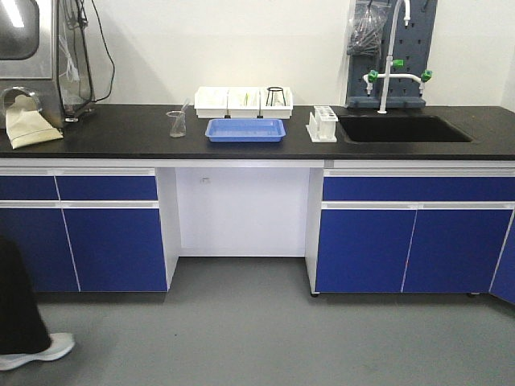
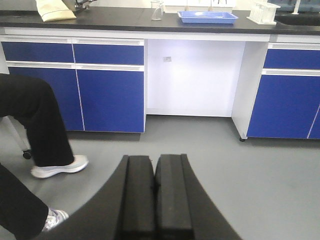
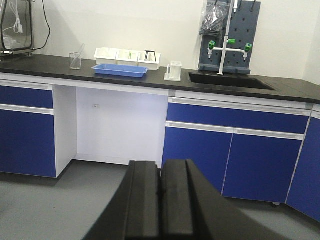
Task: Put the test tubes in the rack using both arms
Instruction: 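Drive the base up to the bench with the beaker and rack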
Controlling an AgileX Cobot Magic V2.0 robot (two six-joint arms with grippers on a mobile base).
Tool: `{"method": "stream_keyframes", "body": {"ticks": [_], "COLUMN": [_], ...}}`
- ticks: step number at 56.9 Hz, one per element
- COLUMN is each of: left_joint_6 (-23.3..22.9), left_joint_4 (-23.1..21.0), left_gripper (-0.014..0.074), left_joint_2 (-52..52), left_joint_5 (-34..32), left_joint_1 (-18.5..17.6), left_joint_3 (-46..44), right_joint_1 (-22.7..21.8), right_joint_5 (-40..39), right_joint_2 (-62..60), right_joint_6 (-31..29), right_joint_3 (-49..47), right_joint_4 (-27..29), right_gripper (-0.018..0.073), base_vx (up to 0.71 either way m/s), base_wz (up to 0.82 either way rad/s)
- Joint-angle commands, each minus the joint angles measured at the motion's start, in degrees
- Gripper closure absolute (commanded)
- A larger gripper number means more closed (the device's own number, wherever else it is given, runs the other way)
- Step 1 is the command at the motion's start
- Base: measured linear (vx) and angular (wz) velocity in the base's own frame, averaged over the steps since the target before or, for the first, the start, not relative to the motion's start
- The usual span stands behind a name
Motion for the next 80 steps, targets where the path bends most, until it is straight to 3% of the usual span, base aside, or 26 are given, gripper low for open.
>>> {"method": "stream_keyframes", "body": {"ticks": [1,80], "left_joint_6": [-0.4,-0.4], "left_joint_4": [-0.5,-0.5], "left_gripper": [0.0601,0.0601], "left_joint_2": [0.0,0.0], "left_joint_5": [-4.7,-4.7], "left_joint_1": [0.0,0.0], "left_joint_3": [-1.6,-1.6], "right_joint_1": [-0.4,-0.4], "right_joint_5": [-4.6,-4.6], "right_joint_2": [-0.5,-0.5], "right_joint_6": [-0.2,-0.2], "right_joint_3": [0.7,0.7], "right_joint_4": [-0.3,-0.3], "right_gripper": [0.0568,0.0568], "base_vx": [0.00,0.05], "base_wz": [-0.01,0.01]}}
